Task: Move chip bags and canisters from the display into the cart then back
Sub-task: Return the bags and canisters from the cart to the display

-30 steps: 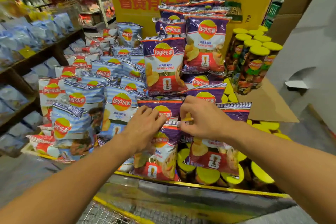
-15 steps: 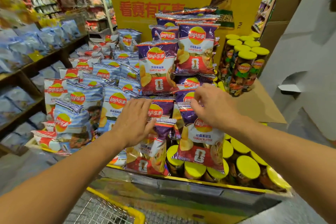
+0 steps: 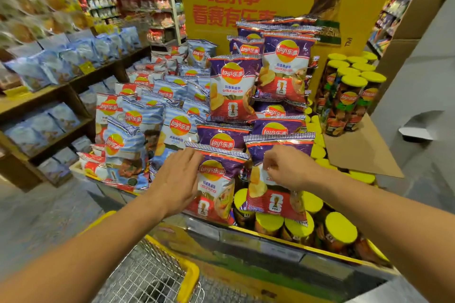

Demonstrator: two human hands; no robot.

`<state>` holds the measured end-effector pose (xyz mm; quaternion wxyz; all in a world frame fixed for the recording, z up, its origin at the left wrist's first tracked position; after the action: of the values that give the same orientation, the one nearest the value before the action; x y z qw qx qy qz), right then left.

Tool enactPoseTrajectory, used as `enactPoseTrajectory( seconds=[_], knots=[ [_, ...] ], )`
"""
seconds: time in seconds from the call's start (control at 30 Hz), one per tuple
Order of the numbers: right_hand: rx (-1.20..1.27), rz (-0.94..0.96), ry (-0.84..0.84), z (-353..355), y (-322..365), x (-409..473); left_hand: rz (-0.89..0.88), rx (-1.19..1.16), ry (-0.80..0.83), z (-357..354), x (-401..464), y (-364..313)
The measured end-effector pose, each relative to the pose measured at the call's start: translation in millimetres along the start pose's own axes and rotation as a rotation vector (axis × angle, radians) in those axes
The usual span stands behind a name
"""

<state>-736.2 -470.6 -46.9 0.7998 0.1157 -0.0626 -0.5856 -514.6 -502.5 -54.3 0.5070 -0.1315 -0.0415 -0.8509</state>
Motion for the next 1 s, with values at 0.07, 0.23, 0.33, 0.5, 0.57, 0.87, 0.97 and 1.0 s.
enactPoseTrajectory(
  seconds=[0.07,0.23,0.33,0.5,0.57,0.87,0.97,1.0],
  knots=[
    [0.012,0.013,-0.035,3,12,0,0.025,-0.003,0.007,8,-11,8],
    [0.103,0.095,-0.07,8,64,15,0.056,0.0,-0.005,31,-34,31],
    [0.169,0.158,-0.049,1,113,31,0.091,-0.011,0.007,37,-57,60],
    [0.164,0.288,0.11,-54,202,59,0.158,-0.08,0.083,29,-129,119],
    [0.159,0.317,0.15,-74,227,66,0.216,-0.108,0.11,21,-155,140],
    [0.14,0.475,0.396,-198,363,89,0.567,-0.201,0.299,-17,-317,258],
    [0.122,0.532,0.503,-252,407,92,0.842,-0.17,0.441,-35,-393,309],
    [0.113,0.548,0.541,-270,420,92,0.922,-0.145,0.491,-43,-420,325]
  ],
)
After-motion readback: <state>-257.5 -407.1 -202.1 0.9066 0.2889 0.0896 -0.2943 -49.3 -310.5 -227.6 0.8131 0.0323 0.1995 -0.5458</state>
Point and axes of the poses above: each hand's wrist, its own x-axis towards the middle knuckle, its own z-axis out of the back of the hand, y = z × x, the point moved 8 cm from there along x, towards the middle knuckle, and after that the axes turned 15 degrees about z, right-handed, at the moved point
